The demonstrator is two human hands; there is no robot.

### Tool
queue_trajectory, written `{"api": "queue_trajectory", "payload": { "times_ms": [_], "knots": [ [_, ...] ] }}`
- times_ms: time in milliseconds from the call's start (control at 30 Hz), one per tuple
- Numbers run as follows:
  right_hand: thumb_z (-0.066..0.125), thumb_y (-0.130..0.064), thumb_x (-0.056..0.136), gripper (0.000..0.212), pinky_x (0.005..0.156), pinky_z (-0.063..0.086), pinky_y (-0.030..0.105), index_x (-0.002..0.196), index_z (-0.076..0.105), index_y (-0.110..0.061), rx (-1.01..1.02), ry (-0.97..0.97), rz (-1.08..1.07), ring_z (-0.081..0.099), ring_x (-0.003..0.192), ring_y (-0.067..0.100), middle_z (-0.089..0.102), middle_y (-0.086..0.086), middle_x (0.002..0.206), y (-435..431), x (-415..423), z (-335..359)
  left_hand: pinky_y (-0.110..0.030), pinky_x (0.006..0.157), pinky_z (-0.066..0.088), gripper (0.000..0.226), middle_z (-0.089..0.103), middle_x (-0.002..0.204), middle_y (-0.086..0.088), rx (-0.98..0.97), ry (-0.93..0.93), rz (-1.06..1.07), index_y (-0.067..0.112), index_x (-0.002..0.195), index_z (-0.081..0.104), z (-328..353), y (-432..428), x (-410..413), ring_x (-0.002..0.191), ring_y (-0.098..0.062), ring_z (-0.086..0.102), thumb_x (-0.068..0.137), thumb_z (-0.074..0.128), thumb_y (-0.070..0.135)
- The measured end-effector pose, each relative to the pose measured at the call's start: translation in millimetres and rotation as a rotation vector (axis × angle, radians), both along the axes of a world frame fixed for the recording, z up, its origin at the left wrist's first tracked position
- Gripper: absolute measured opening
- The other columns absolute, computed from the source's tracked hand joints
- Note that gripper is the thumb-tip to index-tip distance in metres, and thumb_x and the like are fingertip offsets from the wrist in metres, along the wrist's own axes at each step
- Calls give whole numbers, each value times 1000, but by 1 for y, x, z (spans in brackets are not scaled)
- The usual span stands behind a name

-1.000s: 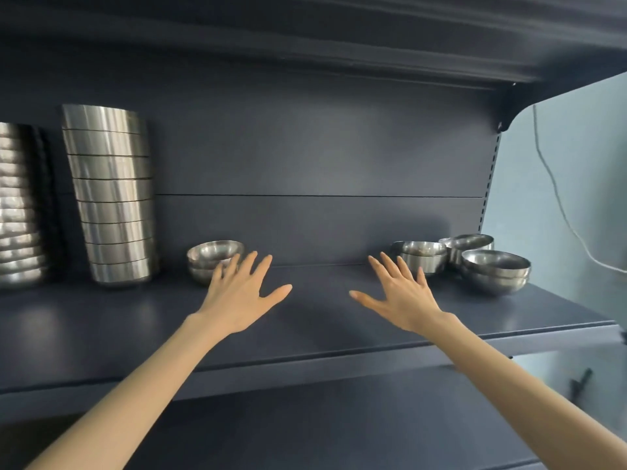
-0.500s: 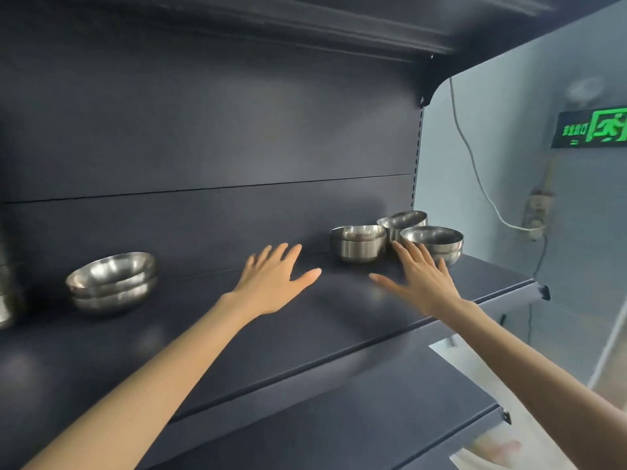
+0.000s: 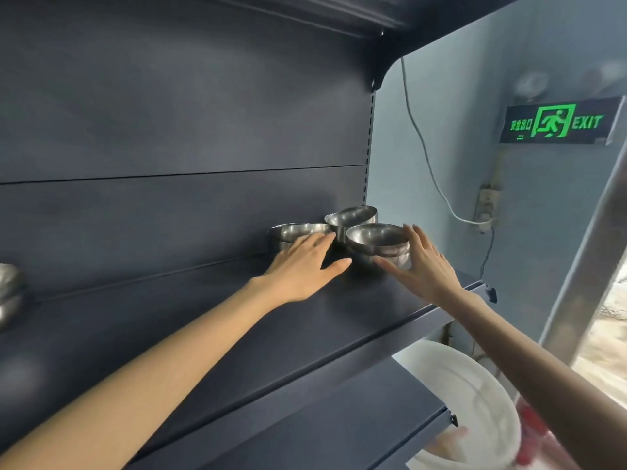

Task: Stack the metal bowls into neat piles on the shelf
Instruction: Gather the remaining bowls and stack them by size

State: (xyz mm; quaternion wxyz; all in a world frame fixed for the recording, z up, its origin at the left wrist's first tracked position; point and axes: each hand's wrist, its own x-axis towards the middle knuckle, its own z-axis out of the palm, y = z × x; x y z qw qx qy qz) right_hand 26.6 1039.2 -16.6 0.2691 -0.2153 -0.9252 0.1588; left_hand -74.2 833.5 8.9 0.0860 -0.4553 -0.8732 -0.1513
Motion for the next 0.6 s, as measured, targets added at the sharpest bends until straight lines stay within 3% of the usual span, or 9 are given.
{"api": "queue_trajectory", "payload": {
  "times_ms": [267, 333, 400, 467, 533, 600],
  "knots": [
    [58, -66, 79, 104, 113, 27, 42, 155, 5, -18, -123, -59, 154, 20, 147, 19, 7, -3, 163, 58, -18, -3, -32, 118, 11, 82, 2, 162, 2, 172, -249, -2, 16, 154, 1, -9, 67, -11, 148, -13, 6, 95, 40, 57],
    [64, -59, 79, 106, 114, 26, 36, 155, 7, -14, -216, -50, 252, 24, 145, 18, 15, 1, 161, 69, -24, -4, -20, 111, 8, 82, 4, 162, 2, 243, -326, 3, 15, 154, 2, -13, 76, -12, 147, -11, 6, 95, 45, 52],
    [69, -49, 79, 104, 107, 34, 25, 154, 8, -11, -400, -22, 372, 40, 137, 16, 41, 6, 148, 76, -32, -6, -17, 109, 10, 84, 12, 160, 1, 320, -411, 19, 13, 154, 6, -19, 82, -15, 146, -12, 13, 93, 51, 49],
    [70, -39, 82, 96, 90, 44, 15, 152, 11, -11, -561, 2, 464, 57, 119, 13, 61, 3, 124, 80, -37, -7, -30, 119, 16, 95, 14, 160, 0, 360, -491, 53, 12, 153, 6, -27, 87, -21, 146, -14, 18, 86, 58, 55],
    [68, -26, 87, 75, 74, 49, 12, 145, 23, -14, -640, 30, 522, 63, 101, 8, 63, -3, 106, 83, -41, -7, -38, 118, 25, 103, 24, 158, 3, 384, -582, 84, 16, 153, 15, -33, 90, -23, 144, -14, 26, 77, 63, 65],
    [67, -16, 88, 49, 71, 50, 13, 128, 39, -18, -689, 64, 582, 62, 91, 2, 62, -6, 99, 87, -44, -7, -35, 112, 35, 84, 48, 141, 8, 457, -650, 82, 19, 142, 36, -39, 93, -25, 131, -10, 45, 76, 70, 58]
  ]
}}
